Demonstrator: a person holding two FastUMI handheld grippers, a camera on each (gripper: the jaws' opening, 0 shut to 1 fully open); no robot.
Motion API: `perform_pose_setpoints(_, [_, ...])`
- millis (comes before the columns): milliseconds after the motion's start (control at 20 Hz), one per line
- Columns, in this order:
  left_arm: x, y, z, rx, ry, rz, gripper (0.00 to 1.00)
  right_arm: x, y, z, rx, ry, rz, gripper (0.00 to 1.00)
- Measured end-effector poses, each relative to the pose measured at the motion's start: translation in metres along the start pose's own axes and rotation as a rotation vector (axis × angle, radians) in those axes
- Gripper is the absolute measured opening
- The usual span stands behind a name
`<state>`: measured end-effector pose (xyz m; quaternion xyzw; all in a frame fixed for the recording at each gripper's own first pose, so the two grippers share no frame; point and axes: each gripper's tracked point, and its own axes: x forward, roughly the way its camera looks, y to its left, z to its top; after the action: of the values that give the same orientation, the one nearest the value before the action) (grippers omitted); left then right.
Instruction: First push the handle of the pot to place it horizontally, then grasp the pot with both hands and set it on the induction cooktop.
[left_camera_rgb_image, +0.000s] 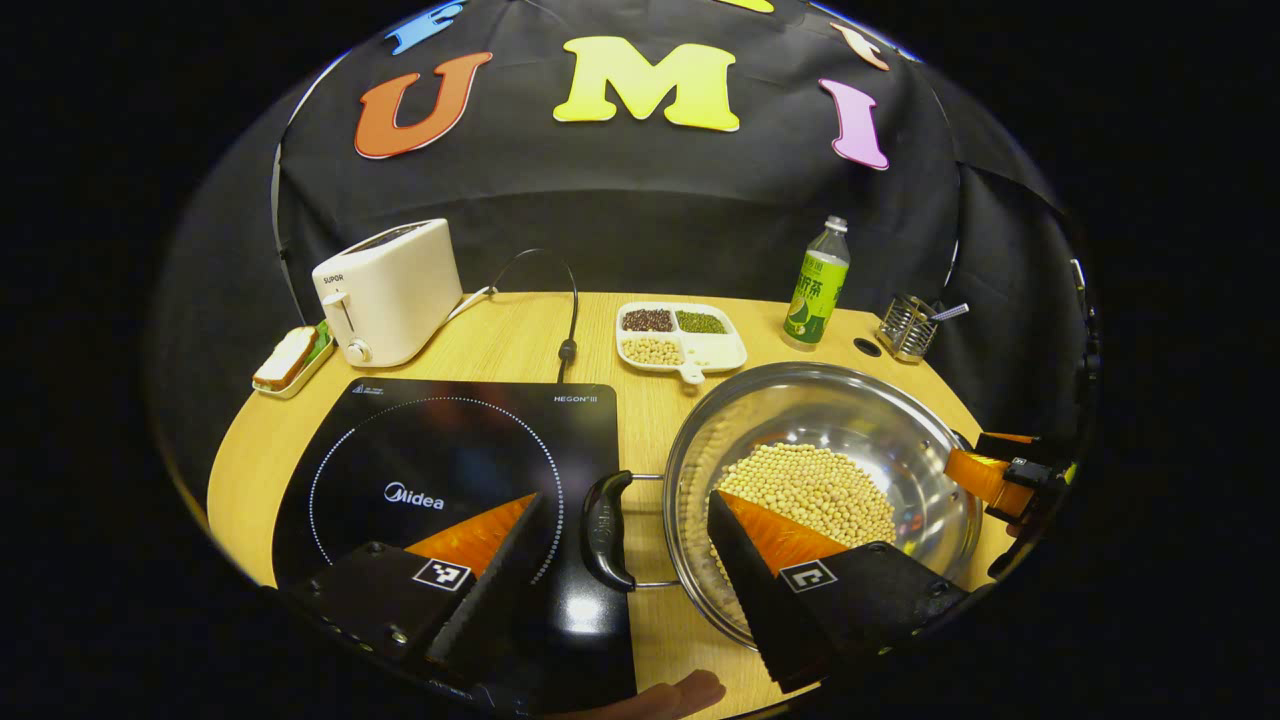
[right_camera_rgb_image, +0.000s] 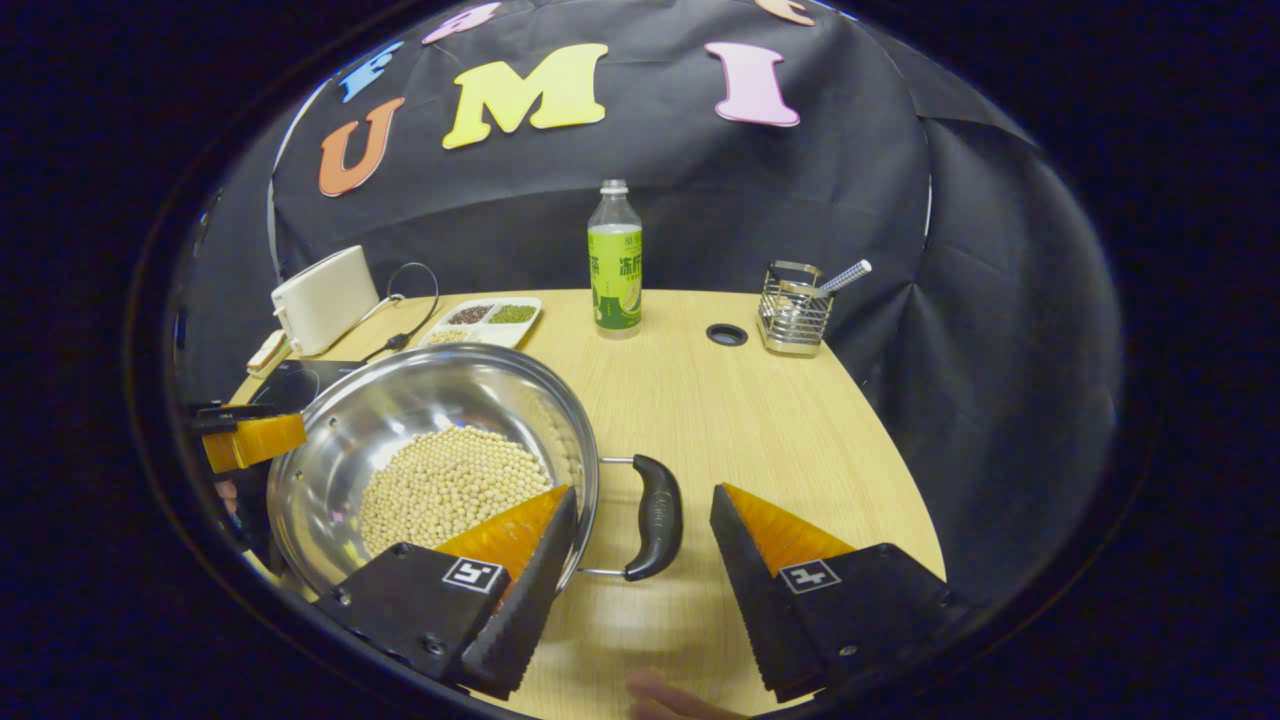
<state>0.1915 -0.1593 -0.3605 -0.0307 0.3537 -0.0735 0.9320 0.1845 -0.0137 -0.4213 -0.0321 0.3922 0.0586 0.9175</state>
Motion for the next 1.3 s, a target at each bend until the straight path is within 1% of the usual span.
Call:
perform_pose_setpoints(150, [0.010, -0.001, -0.008, 0.001, 0.052, 0.003, 0.96, 0.009, 0.000, 0.000, 0.026, 0.009, -0.008, 0.86])
perform_pose_setpoints(200, [0.011, 0.001, -0.005, 0.017, 0.039, 0.010, 0.96, 0.012, 0.001, 0.000, 0.027, 0.016, -0.010, 0.87])
perform_pose_setpoints(250, [0.013, 0.002, -0.006, 0.028, 0.043, 0.014, 0.93, 0.012, 0.002, -0.001, 0.027, 0.020, -0.010, 0.87])
perform_pose_setpoints(300, [0.015, 0.004, -0.006, 0.046, 0.050, 0.032, 0.87, 0.012, 0.002, -0.001, 0.036, 0.020, -0.011, 0.86])
perform_pose_setpoints(400, [0.014, 0.000, -0.008, 0.081, 0.053, 0.020, 0.80, 0.012, 0.012, -0.001, 0.059, 0.018, 0.025, 0.85])
perform_pose_setpoints(450, [0.014, 0.001, -0.008, 0.080, 0.053, 0.021, 0.87, 0.012, 0.015, -0.002, 0.061, 0.023, 0.034, 0.81])
perform_pose_setpoints(500, [0.015, 0.000, -0.008, 0.075, 0.050, 0.023, 0.74, 0.014, 0.014, -0.003, 0.061, 0.026, 0.029, 0.79])
perform_pose_setpoints(550, [0.014, -0.001, -0.008, 0.076, 0.051, 0.021, 0.75, 0.013, 0.012, -0.003, 0.062, 0.029, 0.016, 0.78])
perform_pose_setpoints(600, [0.015, -0.002, -0.007, 0.077, 0.049, 0.016, 0.73, 0.014, 0.010, -0.003, 0.061, 0.029, 0.002, 0.73])
perform_pose_setpoints(650, [0.015, -0.003, -0.007, 0.078, 0.048, 0.014, 0.60, 0.012, 0.013, -0.005, 0.072, 0.034, 0.011, 0.70])
perform_pose_setpoints(700, [0.014, -0.004, -0.006, 0.079, 0.049, 0.010, 0.63, 0.011, 0.013, -0.005, 0.075, 0.041, 0.006, 0.67])
perform_pose_setpoints(750, [0.017, -0.004, -0.007, 0.074, 0.050, 0.008, 0.53, 0.009, 0.013, -0.007, 0.082, 0.046, 0.005, 0.66])
perform_pose_setpoints(800, [0.015, -0.004, -0.006, 0.069, 0.053, 0.006, 0.62, 0.007, 0.013, -0.008, 0.084, 0.053, 0.005, 0.65])
perform_pose_setpoints(900, [0.012, -0.005, -0.008, 0.072, 0.061, 0.008, 0.59, 0.004, 0.012, -0.009, 0.081, 0.060, 0.003, 0.65])
perform_pose_setpoints(1050, [0.006, -0.008, -0.013, 0.080, 0.077, 0.014, 0.59, -0.002, 0.009, -0.013, 0.084, 0.075, 0.001, 0.63])
perform_pose_setpoints(1150, [-0.002, -0.011, -0.017, 0.069, 0.091, 0.005, 0.59, -0.010, 0.008, -0.016, 0.094, 0.086, -0.001, 0.64])
perform_pose_setpoints(1250, [-0.009, -0.011, -0.014, 0.052, 0.086, -0.009, 0.59, -0.020, 0.008, -0.016, 0.102, 0.088, 0.000, 0.63])
perform_pose_setpoints(1300, [-0.014, -0.011, -0.011, 0.054, 0.077, -0.015, 0.68, -0.026, 0.009, -0.014, 0.104, 0.084, 0.002, 0.64])
